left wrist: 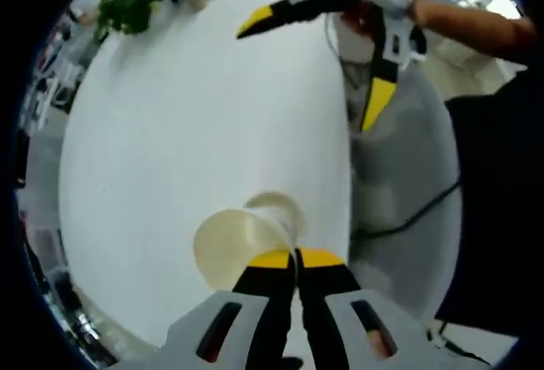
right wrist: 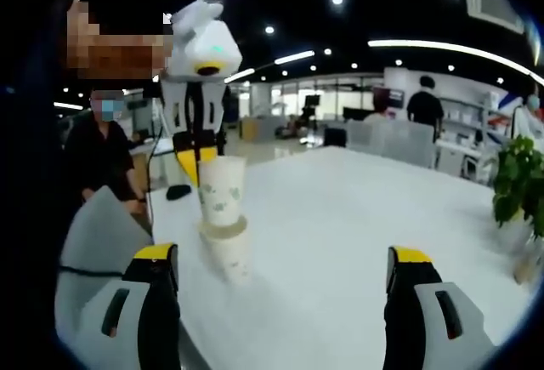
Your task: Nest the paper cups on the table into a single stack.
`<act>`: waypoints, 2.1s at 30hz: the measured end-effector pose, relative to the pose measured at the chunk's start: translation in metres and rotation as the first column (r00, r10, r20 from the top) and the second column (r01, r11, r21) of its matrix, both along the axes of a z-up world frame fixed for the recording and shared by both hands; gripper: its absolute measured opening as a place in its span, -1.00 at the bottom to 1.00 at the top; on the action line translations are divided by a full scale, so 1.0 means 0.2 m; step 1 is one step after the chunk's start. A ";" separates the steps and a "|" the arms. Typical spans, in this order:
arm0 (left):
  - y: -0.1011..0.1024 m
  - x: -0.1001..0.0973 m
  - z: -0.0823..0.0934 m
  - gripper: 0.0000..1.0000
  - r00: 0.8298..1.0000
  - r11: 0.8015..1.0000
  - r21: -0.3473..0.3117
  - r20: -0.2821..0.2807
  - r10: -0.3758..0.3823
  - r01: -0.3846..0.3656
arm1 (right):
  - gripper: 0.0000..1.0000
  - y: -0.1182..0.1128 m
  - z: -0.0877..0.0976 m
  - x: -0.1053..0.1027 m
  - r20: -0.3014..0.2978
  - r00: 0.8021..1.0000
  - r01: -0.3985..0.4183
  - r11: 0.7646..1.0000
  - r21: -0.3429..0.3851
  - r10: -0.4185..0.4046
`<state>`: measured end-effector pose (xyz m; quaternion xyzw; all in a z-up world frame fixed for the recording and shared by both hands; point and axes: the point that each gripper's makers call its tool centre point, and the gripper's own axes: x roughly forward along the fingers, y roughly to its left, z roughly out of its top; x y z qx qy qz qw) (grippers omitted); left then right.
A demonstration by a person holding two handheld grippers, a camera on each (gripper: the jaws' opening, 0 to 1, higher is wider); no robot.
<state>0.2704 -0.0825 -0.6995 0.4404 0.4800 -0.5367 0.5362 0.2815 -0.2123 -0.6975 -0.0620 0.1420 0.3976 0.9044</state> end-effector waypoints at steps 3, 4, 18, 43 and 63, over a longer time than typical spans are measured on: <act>0.01 0.00 -0.04 -1.00 1.000 1.000 0.009 -0.013 0.007 -0.007 | 1.00 0.00 0.00 0.00 -0.001 1.000 0.004 1.000 0.000 -0.004; 0.00 -0.01 -0.05 -1.00 1.000 1.000 0.008 -0.018 0.009 -0.009 | 1.00 0.00 0.00 0.00 -0.003 1.000 0.006 1.000 0.001 -0.006; 0.02 -0.02 -0.20 -1.00 0.999 1.000 0.027 -0.030 -0.012 0.013 | 1.00 0.03 -0.03 0.00 -0.026 1.000 -0.006 1.000 -0.003 0.006; 0.00 -0.02 -0.36 -1.00 0.999 0.999 -0.006 -0.031 0.032 -0.032 | 1.00 0.06 -0.04 -0.02 -0.043 0.999 -0.002 1.000 0.017 0.002; 0.00 0.03 -0.32 -0.66 0.996 0.996 -0.084 0.086 -0.010 0.017 | 1.00 0.10 -0.04 -0.02 -0.041 0.999 -0.011 1.000 0.027 0.012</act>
